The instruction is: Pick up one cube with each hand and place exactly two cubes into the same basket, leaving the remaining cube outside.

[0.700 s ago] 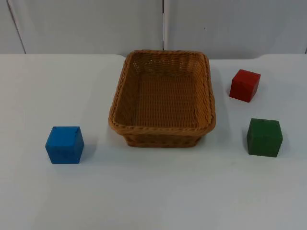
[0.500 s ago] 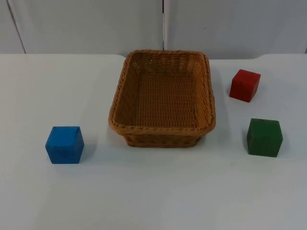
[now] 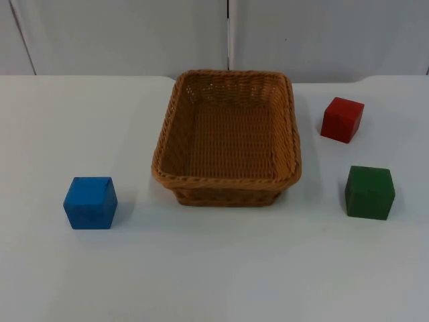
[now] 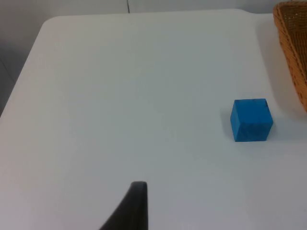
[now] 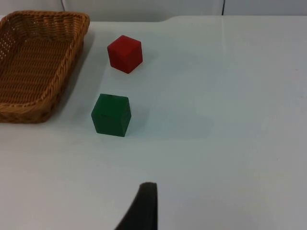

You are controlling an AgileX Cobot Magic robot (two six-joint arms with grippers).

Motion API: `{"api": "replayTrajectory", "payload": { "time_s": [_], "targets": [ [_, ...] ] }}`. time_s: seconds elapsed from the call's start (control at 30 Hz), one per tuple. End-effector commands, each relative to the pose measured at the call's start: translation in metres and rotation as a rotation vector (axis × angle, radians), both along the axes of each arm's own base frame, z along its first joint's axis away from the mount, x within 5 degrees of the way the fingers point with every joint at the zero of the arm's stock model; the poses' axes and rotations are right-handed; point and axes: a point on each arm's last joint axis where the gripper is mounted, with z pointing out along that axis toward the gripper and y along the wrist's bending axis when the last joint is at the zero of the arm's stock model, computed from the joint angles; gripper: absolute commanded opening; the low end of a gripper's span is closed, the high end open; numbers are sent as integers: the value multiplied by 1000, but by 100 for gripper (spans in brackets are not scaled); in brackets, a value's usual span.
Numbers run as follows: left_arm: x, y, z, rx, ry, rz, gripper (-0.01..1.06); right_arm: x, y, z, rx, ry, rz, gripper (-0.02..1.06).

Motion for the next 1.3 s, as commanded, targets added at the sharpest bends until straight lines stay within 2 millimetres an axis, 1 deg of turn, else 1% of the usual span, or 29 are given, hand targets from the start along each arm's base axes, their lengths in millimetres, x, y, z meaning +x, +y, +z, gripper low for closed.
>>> {"api": "replayTrajectory", "payload": {
  "time_s": [0.0, 0.4, 0.6, 0.77, 0.9, 0.93, 0.97, 1.07, 1.27],
  "targets": [
    [0, -1, -1, -10, -1, -5, 105, 1, 0, -1, -8, -5, 6, 85],
    [0, -1, -1, -16, -3, -2, 105, 0, 0, 1, -9, -17, 7, 85],
    [0, -1, -1, -16, -3, -2, 105, -1, 1, 8, 0, -47, 12, 85],
    [0, -2, 1, -28, -12, -10, 105, 7, 1, 13, 1, -15, 14, 85],
    [-3, -2, 9, -30, -52, -12, 105, 18, 2, 21, 1, 0, 14, 85],
    [-3, -2, 9, -30, -52, -12, 105, 18, 2, 21, 1, 0, 14, 85],
    [-4, -3, 11, -34, -57, -14, 105, 23, 3, 23, 0, 7, 14, 85],
    [0, -5, 15, -62, -36, -29, 105, 31, 3, 27, -4, 16, 15, 85],
    [5, -6, 22, -71, -24, -34, 105, 41, 4, 30, -6, 43, 15, 85]
  ]
}}
